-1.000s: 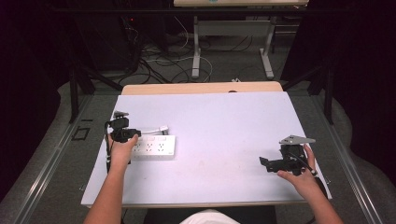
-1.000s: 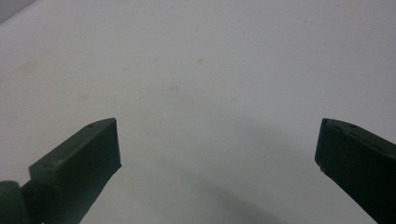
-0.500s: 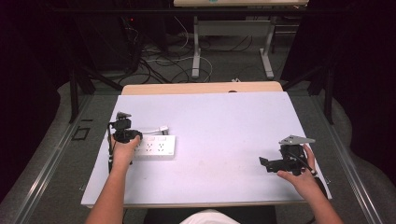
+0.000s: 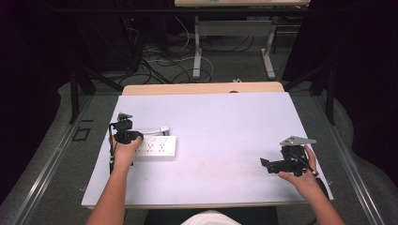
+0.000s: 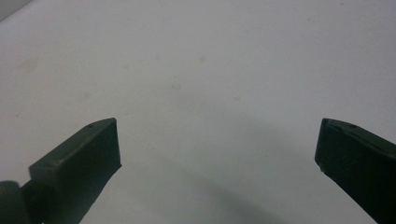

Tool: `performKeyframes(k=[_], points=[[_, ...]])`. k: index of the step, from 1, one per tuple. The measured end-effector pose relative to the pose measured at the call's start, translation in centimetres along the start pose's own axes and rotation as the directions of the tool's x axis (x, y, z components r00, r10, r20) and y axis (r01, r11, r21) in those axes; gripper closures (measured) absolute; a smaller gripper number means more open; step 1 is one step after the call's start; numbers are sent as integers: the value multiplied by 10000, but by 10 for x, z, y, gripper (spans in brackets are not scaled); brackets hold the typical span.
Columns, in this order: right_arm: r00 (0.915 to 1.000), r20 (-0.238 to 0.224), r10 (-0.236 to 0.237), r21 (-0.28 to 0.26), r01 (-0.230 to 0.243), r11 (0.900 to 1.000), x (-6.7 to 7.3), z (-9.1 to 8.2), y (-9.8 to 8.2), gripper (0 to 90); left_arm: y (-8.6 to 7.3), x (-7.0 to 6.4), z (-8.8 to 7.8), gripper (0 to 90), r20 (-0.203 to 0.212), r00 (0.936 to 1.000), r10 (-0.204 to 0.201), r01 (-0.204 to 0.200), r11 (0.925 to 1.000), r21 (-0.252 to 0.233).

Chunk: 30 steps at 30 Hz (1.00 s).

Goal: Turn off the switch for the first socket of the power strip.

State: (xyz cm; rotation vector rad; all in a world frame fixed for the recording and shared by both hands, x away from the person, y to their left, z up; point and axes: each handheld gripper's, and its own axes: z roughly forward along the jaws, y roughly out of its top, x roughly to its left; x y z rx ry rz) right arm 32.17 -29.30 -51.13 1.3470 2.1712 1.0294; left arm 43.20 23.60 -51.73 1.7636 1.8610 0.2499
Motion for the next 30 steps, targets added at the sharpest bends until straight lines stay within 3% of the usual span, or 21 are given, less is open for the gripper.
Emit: performKeyframes(k=[26,27,30], points=[[10000,-89,-44,11,44,10000,1,1,0,0,-1,2,3,898,147,9999,-34,35,9999,-101],[10000,-91,-36,20,36,10000,1,1,0,0,-2,3,5,899,654,9977,-157,158,9999,-8],[10000,-86,-50,32,50,10000,2,1,0,0,-3,1,5,899,546,9985,-100,104,9999,-59]])
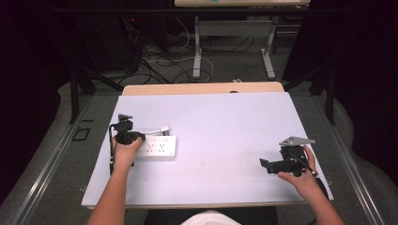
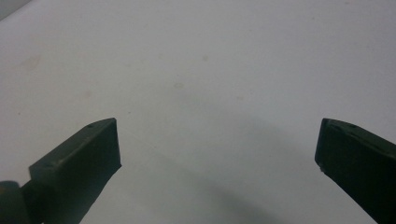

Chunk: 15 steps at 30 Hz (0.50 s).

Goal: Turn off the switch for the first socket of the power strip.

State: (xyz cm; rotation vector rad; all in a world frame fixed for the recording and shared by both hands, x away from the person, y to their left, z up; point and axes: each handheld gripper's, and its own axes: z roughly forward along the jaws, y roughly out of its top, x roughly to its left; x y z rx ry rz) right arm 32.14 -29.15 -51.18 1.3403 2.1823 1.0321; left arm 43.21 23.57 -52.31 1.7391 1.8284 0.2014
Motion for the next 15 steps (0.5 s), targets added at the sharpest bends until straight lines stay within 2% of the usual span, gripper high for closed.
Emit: performKeyframes(k=[2,6,7,8,9,10,15], points=[[10000,29,-27,-31,27,10000,0,0,0,0,0,-2,0,899,-137,9998,132,-132,9999,23],[10000,-17,-16,-34,16,10000,-1,0,0,0,-1,-3,0,900,-192,9998,24,-25,10000,-60],[10000,-13,-22,-31,22,10000,-1,0,0,0,0,-2,-2,899,-143,9998,134,-131,9997,194],[10000,-7,-7,-21,7,10000,-1,0,0,0,0,-2,-2,899,-143,9998,134,-131,9997,194],[10000,-4,-7,-15,7,10000,-1,0,0,0,-1,-3,0,899,-200,9998,65,-66,10000,-43],[10000,1,-8,-8,8,10000,-1,0,0,0,-1,-3,0,899,-201,9998,17,-18,10000,-84],[10000,-7,-17,-33,17,10000,-1,0,0,0,-1,-3,0,899,-204,9997,117,-119,9999,-87]])
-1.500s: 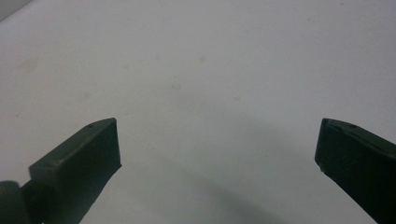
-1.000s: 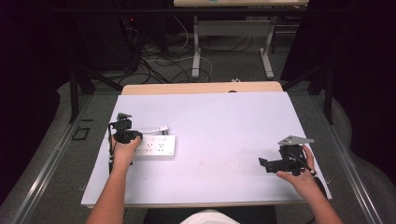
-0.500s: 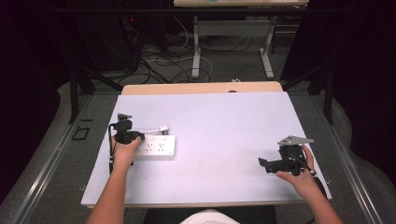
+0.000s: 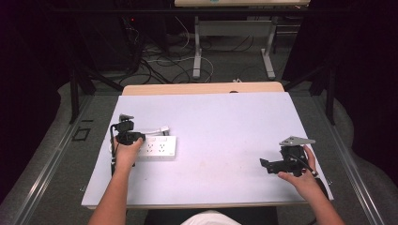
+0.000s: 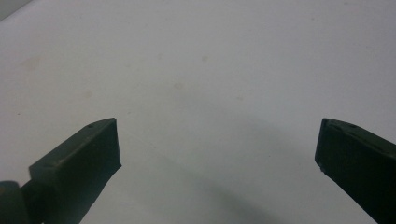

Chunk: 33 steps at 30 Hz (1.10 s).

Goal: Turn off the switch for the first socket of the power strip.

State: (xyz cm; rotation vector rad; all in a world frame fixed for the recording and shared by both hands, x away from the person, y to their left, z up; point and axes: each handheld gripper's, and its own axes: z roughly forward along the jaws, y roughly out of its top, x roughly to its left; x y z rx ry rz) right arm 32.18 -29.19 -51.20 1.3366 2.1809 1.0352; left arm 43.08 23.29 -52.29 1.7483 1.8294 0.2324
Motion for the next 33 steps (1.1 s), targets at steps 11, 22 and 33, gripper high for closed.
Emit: performKeyframes(k=[11,22,33], points=[[10000,11,24,27,-24,10000,0,0,0,0,0,0,0,899,29,10000,-7,7,10000,26],[10000,36,11,-12,-11,10000,0,0,0,0,0,1,-1,897,-7,10000,-42,42,10000,-42],[10000,3,-52,-40,52,10000,1,0,0,0,-2,2,-9,890,185,9998,32,-28,9997,-224]])
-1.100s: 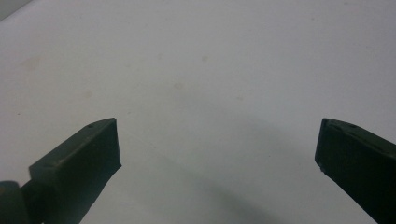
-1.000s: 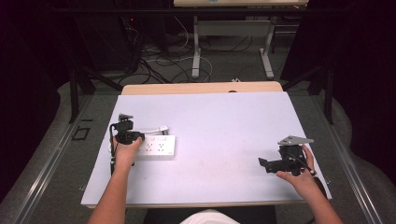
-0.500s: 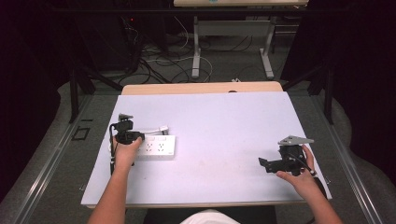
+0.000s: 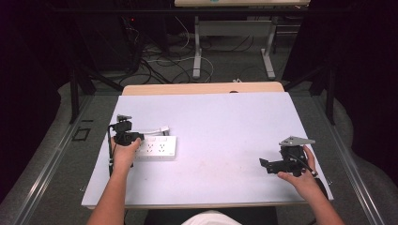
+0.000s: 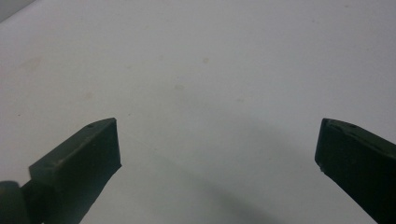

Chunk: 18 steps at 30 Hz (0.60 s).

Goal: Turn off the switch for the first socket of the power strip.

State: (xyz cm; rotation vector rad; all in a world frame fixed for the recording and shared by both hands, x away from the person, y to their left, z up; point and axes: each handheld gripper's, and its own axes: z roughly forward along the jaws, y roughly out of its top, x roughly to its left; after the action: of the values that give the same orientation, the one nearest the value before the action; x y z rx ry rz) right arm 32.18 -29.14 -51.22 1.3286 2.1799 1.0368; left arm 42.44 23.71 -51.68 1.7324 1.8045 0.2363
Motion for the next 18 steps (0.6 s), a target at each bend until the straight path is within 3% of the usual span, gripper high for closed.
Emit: performKeyframes(k=[4,6,8,13,14,18], points=[[10000,36,56,-28,-56,10000,1,0,0,0,1,0,-5,883,261,9997,6,-5,10000,-45],[10000,36,19,-42,-19,10000,1,0,0,0,2,1,-9,878,388,9992,116,-124,9997,220],[10000,2,14,-17,-14,10000,1,0,0,0,1,-1,-11,876,344,9994,87,-86,10000,-40],[10000,48,30,-59,-30,10000,1,0,0,0,4,-2,-20,848,516,9977,431,-438,9990,120],[9999,78,77,-70,-77,9999,1,0,0,0,3,-4,-19,843,518,9978,417,-410,9991,-143],[10000,41,66,-70,-66,10000,1,0,1,0,3,-7,-24,822,575,9967,573,-566,9983,-143]])
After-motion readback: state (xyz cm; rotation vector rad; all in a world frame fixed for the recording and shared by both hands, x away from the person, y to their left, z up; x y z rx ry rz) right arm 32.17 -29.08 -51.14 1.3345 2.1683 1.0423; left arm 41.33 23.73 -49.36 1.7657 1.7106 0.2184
